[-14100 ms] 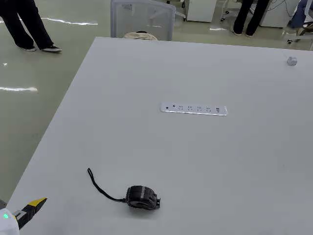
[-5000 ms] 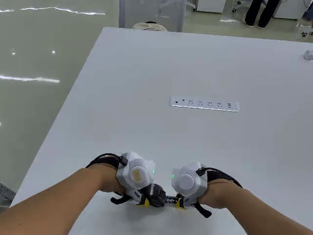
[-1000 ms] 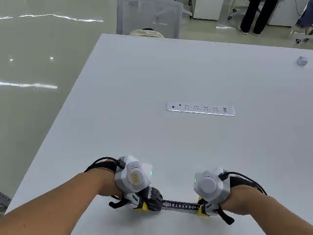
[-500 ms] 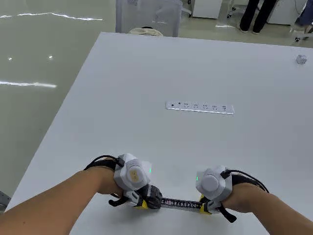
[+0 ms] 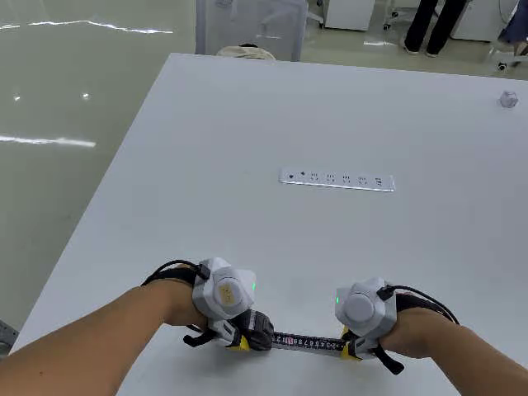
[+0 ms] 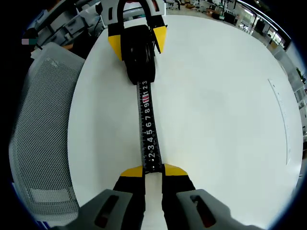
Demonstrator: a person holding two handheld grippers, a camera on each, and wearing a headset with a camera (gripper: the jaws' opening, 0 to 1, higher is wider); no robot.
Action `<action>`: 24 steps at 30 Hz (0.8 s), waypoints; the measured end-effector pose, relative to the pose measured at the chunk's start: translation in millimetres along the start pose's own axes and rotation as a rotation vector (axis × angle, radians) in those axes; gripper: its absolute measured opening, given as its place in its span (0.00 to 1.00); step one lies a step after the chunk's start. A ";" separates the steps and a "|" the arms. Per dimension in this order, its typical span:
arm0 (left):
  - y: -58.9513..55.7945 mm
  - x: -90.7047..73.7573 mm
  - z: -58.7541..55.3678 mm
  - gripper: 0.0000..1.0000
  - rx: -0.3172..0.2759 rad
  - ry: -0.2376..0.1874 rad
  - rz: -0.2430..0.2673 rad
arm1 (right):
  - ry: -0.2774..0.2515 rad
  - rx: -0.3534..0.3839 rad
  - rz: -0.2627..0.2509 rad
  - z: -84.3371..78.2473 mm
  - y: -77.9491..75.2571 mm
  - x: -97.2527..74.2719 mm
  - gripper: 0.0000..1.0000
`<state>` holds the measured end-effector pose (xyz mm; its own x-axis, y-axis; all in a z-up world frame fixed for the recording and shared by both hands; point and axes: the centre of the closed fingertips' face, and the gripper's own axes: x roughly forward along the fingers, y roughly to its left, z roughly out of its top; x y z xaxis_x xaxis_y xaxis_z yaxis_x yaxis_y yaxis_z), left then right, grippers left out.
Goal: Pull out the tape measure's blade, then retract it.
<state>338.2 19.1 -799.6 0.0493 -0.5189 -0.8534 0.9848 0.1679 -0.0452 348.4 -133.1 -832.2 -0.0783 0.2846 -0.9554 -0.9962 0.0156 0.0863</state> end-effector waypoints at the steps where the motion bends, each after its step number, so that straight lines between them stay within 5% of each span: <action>1: 0.1 0.1 0.0 0.34 0.001 0.000 0.000 | 0.000 0.000 -0.001 -0.6 -0.3 0.2 0.10; 24: 0.4 0.1 -0.4 0.34 0.000 0.001 0.001 | 0.010 0.016 -0.004 -11.2 -1.1 -3.6 0.10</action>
<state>338.6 19.5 -799.8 0.0506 -0.5181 -0.8538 0.9847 0.1687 -0.0440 349.3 -144.9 -832.0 -0.0747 0.2746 -0.9587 -0.9957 0.0318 0.0867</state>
